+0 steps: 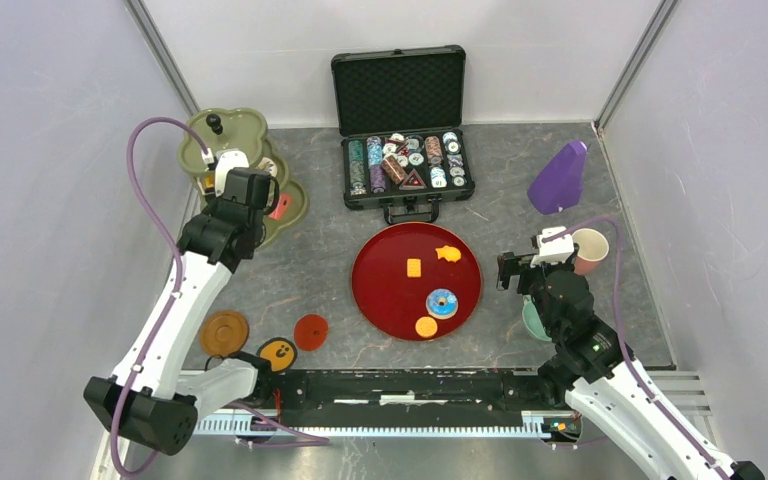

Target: Serve the afternoon tea

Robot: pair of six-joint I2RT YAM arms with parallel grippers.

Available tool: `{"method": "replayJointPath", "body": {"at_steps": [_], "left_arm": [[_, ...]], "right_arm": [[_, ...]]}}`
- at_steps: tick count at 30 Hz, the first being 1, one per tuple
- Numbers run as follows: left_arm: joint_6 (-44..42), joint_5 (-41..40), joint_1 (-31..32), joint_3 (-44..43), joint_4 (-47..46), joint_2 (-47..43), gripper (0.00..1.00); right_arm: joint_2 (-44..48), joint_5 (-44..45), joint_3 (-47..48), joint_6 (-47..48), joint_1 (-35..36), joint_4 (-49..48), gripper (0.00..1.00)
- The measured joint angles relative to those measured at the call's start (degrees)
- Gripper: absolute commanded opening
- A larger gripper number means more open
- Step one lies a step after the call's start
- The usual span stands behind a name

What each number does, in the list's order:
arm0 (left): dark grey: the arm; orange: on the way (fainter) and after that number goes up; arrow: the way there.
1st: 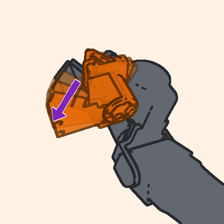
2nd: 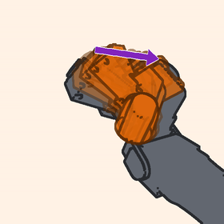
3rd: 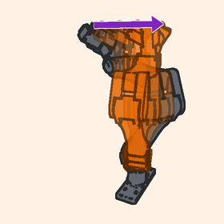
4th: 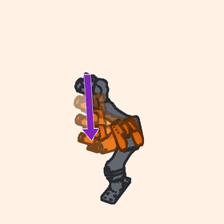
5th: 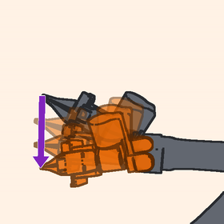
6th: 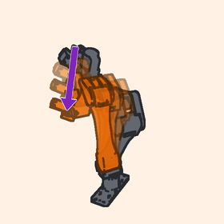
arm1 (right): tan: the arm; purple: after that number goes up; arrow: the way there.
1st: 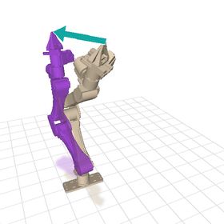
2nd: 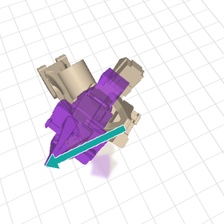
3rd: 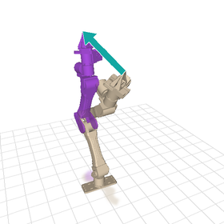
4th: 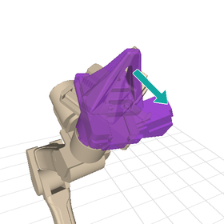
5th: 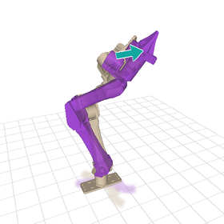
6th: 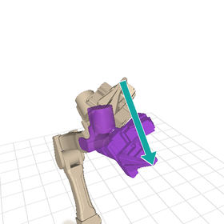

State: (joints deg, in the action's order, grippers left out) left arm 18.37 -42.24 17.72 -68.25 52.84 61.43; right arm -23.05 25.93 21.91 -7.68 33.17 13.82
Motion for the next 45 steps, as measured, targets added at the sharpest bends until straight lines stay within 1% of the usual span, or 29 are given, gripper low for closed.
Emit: {"method": "replayJointPath", "body": {"at_steps": [11, 20, 27, 34, 45], "left_arm": [[0.0, 0.2, -2.8, 3.8, -9.9, 4.0, 0.43], [-0.6, 0.3, -5.3, 4.3, -14.7, 5.7, 0.46], [-1.4, 0.8, -6.9, 4.3, -16.3, 9.0, 0.48], [-1.6, 2.3, -7.9, 4.3, -17.4, 9.1, 0.60], [-2.2, 4.9, -8.0, 4.3, -17.6, 8.9, 0.61]], "right_arm": [[0.0, -0.2, 0.0, 0.0, 0.0, 0.0, 0.98], [-0.7, -0.3, 0.0, 0.0, 0.0, 0.0, 0.98], [-1.1, -0.4, 0.0, 0.0, 0.0, 0.0, 0.98], [-1.4, -0.4, 0.0, 0.0, 0.0, 0.0, 0.98], [-1.4, -0.4, 0.0, 0.0, 0.0, 0.0, 0.98]]}}
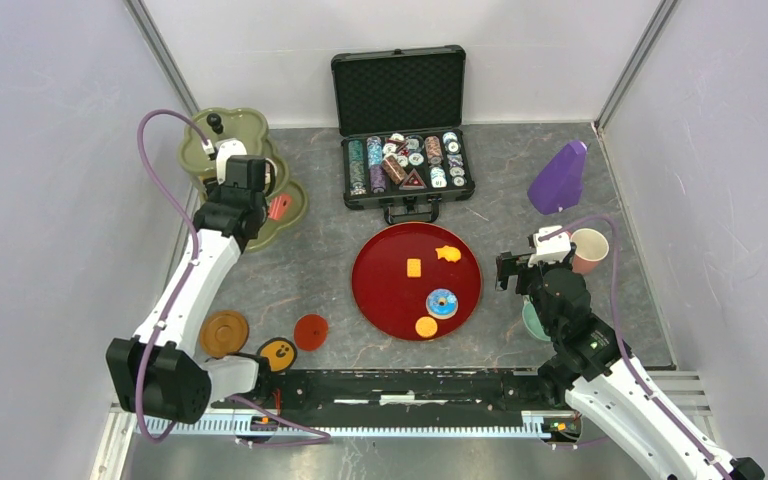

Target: Serve the afternoon tea

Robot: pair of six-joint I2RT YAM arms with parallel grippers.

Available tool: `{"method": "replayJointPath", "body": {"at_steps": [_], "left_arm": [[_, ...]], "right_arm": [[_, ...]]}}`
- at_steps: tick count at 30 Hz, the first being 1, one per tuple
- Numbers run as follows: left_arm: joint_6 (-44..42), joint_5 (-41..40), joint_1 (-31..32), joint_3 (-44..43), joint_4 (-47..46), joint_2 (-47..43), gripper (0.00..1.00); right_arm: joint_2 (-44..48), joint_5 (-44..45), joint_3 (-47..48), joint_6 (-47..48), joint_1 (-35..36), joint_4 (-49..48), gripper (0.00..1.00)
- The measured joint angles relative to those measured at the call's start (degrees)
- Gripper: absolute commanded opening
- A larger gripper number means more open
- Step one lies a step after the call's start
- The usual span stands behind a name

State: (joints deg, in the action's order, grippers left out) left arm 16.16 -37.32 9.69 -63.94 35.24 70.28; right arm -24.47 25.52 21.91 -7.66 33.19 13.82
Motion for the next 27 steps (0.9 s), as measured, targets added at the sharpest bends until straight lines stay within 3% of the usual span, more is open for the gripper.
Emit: {"method": "replayJointPath", "body": {"at_steps": [7, 13, 18, 23, 25, 27], "left_arm": [[1.2, 2.6, 0.0, -0.2, 5.9, -4.9, 0.63], [5.0, 11.3, 0.0, -0.3, 14.3, -15.0, 0.62], [5.4, 24.9, 0.0, -0.2, 18.7, -23.1, 0.61], [5.9, 52.1, 0.8, 1.6, 15.9, -26.9, 0.62], [6.4, 58.6, 3.7, 3.0, 13.4, -27.0, 0.63], [6.6, 60.1, 10.0, 4.1, 11.4, -26.9, 0.63]], "right_arm": [[0.0, 0.0, 0.0, 0.0, 0.0, 0.0, 0.98], [-0.3, 0.0, 0.0, 0.0, 0.0, 0.0, 0.98], [-0.5, 0.0, 0.0, 0.0, 0.0, 0.0, 0.98], [-0.7, 0.0, 0.0, 0.0, 0.0, 0.0, 0.98], [-0.7, 0.0, 0.0, 0.0, 0.0, 0.0, 0.98], [-0.7, 0.0, 0.0, 0.0, 0.0, 0.0, 0.98]]}}
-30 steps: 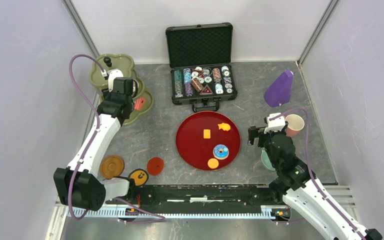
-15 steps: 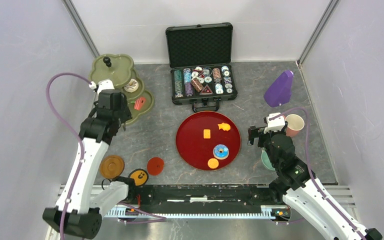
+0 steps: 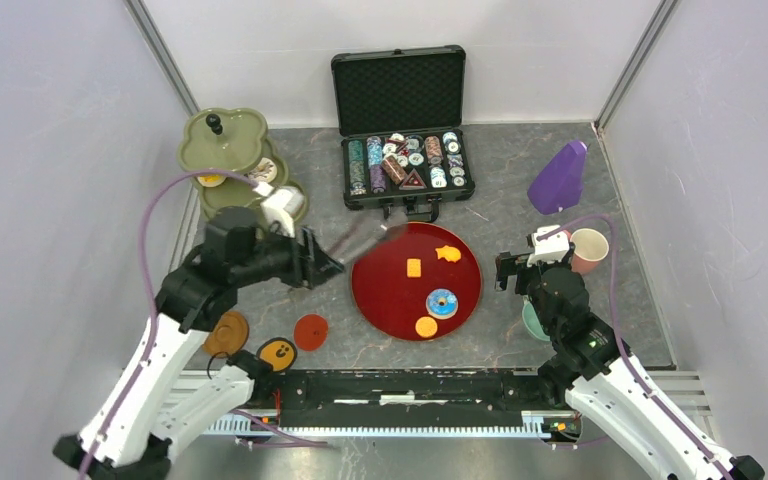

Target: Serve the afternoon tea

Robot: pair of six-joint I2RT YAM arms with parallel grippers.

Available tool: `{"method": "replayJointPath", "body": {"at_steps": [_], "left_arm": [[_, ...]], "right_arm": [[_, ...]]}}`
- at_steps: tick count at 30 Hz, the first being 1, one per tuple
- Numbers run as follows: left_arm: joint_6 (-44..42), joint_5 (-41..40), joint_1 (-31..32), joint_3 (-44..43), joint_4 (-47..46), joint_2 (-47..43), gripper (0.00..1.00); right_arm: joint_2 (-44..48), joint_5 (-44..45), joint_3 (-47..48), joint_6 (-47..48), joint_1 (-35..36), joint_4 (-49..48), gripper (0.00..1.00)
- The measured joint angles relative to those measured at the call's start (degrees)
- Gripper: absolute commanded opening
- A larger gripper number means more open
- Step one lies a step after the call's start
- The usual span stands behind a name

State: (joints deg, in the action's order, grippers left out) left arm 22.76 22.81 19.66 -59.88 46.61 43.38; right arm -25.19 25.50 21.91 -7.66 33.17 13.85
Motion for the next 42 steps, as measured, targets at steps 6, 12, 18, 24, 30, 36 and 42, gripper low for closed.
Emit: {"method": "replayJointPath", "body": {"at_steps": [6, 12, 18, 24, 30, 36, 42], "left_arm": [[-1.3, -12.8, 29.4, -2.3, -0.3, 9.5, 0.59], [-6.9, -24.2, 40.9, -2.8, -0.9, 19.8, 0.63], [-12.9, -24.7, 43.5, -3.1, -2.3, 22.6, 0.64], [-15.4, -23.6, 43.5, -3.2, -2.6, 29.2, 0.64], [-15.6, -21.1, 43.5, -3.2, -3.6, 30.4, 0.65], [-15.6, -19.9, 43.5, -3.3, -4.0, 32.5, 0.65], [-15.6, -20.2, 43.9, -3.3, -4.1, 34.5, 0.50]], "right_arm": [[0.0, 0.0, 0.0, 0.0, 0.0, 0.0, 0.98], [0.0, 0.1, 0.0, 0.0, 0.0, 0.0, 0.98], [-0.3, 0.1, 0.0, 0.0, 0.0, 0.0, 0.98], [-0.4, 0.1, 0.0, 0.0, 0.0, 0.0, 0.98], [-0.4, 0.1, 0.0, 0.0, 0.0, 0.0, 0.98], [-0.4, 0.0, 0.0, 0.0, 0.0, 0.0, 0.98], [-0.4, 0.0, 0.0, 0.0, 0.0, 0.0, 0.98]]}}
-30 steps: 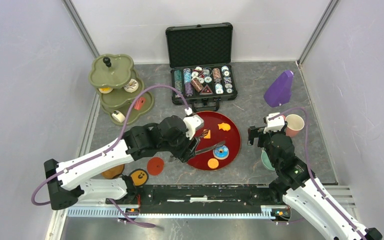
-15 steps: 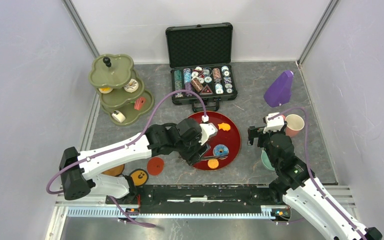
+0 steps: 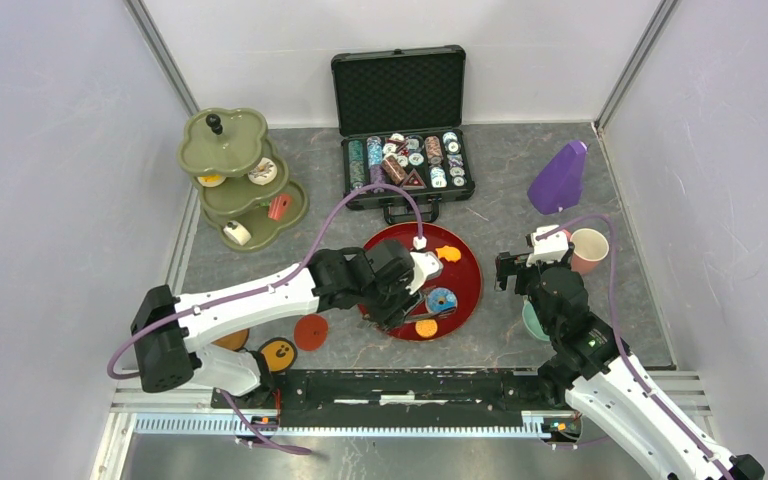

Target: Serve the afternoon tea

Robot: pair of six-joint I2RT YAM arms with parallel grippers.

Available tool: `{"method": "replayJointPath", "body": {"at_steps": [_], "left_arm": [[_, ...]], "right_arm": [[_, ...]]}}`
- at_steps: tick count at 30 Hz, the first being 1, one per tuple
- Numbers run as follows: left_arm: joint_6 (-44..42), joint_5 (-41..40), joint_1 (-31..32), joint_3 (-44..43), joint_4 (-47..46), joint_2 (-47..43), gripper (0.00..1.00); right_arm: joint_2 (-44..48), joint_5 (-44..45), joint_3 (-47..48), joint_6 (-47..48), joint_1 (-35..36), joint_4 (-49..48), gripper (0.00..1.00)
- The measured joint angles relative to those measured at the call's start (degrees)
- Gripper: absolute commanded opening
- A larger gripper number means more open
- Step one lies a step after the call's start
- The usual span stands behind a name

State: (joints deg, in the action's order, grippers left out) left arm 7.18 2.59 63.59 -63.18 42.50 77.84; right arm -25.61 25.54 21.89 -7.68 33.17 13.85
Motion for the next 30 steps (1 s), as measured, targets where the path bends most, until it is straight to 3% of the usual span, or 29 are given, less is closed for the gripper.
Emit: {"method": "replayJointPath", "body": {"at_steps": [6, 11, 13, 16, 19, 23, 30], "left_arm": [[0.1, -8.3, 0.5, -0.9, 0.2, -0.1, 0.39], [1.9, -21.4, 0.5, -1.2, 1.5, -5.5, 0.40], [5.1, -29.9, 0.5, -2.9, 4.6, -8.7, 0.42], [16.4, -44.3, -0.7, -10.0, 15.3, -11.2, 0.43], [26.6, -53.3, -4.9, -14.5, 24.7, -13.3, 0.44], [31.4, -56.6, -13.3, -13.6, 31.1, -16.3, 0.44], [28.5, -52.9, -25.5, -9.7, 27.1, -21.0, 0.44]], "right_arm": [[0.0, 0.0, 0.0, 0.0, 0.0, 0.0, 0.98], [0.0, 0.0, -0.1, 0.0, 0.0, 0.0, 0.98], [0.0, 0.0, -0.1, 0.0, 0.0, 0.0, 0.98], [0.0, 0.0, -0.1, 0.0, 0.0, 0.0, 0.98], [0.0, -0.1, -0.1, 0.0, 0.0, -0.1, 0.98], [-0.2, -0.7, -0.3, 0.0, 0.0, -0.5, 0.98], [0.1, -1.1, -0.3, 0.0, 0.0, -0.5, 0.98]]}}
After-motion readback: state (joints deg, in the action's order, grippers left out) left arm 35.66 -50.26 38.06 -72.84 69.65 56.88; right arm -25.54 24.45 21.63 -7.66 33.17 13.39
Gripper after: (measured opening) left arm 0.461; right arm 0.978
